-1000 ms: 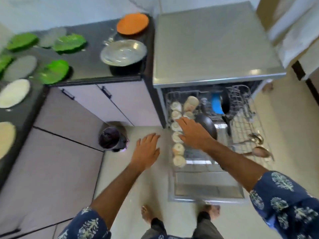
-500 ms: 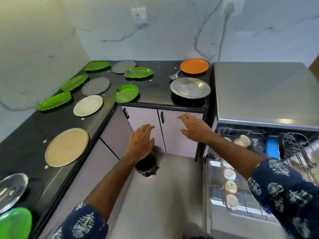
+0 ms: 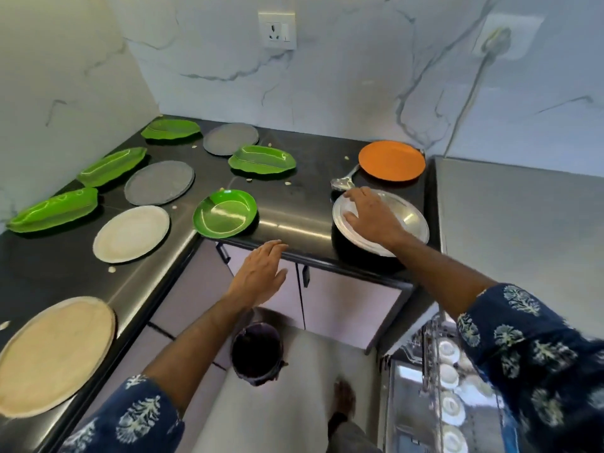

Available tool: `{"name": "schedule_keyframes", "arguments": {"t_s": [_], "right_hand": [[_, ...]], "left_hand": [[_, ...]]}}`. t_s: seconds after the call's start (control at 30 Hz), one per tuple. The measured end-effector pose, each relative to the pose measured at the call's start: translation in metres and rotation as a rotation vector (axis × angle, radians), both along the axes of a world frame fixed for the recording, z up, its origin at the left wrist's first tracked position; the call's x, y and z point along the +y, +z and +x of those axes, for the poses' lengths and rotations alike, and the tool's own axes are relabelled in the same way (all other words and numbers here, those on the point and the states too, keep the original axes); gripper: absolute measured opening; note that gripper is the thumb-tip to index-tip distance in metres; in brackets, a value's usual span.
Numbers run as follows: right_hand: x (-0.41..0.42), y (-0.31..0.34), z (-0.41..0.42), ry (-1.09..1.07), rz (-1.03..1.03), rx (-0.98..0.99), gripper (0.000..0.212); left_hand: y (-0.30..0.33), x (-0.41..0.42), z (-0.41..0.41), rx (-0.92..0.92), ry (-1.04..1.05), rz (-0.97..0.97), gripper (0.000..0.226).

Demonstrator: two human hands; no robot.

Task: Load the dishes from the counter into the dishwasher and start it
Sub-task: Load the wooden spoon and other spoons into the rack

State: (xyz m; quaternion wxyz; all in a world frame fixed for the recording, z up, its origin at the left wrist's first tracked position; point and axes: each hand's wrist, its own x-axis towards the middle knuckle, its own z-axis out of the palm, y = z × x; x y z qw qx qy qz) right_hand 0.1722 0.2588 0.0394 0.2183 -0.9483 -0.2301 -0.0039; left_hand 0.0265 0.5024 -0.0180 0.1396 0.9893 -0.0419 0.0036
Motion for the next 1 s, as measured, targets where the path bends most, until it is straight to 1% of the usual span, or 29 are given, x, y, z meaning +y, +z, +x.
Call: {"name": "schedule_keyframes", "arguments": {"t_s": [0.13, 0.27, 0.37, 0.47, 0.57, 0.63, 0.7, 0.77, 0.83, 0.9, 1.0], "right_hand": [[0.019, -0.006, 0.096, -0.036, -0.07, 0.072, 0.039], [0.042, -0.019, 0.161, -0.028, -0.169, 0.164, 0.033], [0.058, -0.035, 0.185, -0.049, -0.262, 0.231, 0.031], [0.072, -0.05, 0.198, 0.025, -0.405, 0.233, 0.023], [0.082, -0.054, 0.2, 0.028, -0.457, 0.157, 0.007], [0.089, -0.047, 0.196, 0.012, -0.463, 0.114, 0.006], [0.092, -0.037, 0.189, -0.016, -0.388, 0.078, 0.008], [0.091, -0.023, 0.179, -0.084, -0.214, 0.037, 0.009], [0.085, -0.012, 0.165, -0.121, -0.03, -0.007, 0.009], [0.071, -0.002, 0.146, -0.086, 0.142, 0.014, 0.007], [0.034, 0.017, 0.11, 0.012, 0.337, 0.146, 0.001]], "left_hand": [[-0.009, 0.002, 0.081, 0.06, 0.043, -0.035, 0.06], [-0.022, 0.01, 0.132, 0.114, 0.07, -0.05, 0.062], [-0.036, 0.018, 0.151, 0.206, 0.076, -0.039, 0.065], [-0.056, 0.022, 0.157, 0.33, 0.047, 0.02, 0.071], [-0.071, 0.023, 0.154, 0.311, 0.023, 0.046, 0.074], [-0.073, 0.027, 0.156, 0.284, 0.005, 0.032, 0.074], [-0.07, 0.032, 0.159, 0.26, -0.012, 0.034, 0.071], [-0.059, 0.038, 0.166, 0.235, -0.03, -0.001, 0.067], [-0.042, 0.041, 0.173, 0.194, -0.014, -0.104, 0.066], [-0.022, 0.043, 0.181, 0.043, -0.027, -0.163, 0.072], [0.014, 0.042, 0.196, -0.245, -0.173, -0.112, 0.086]]}}
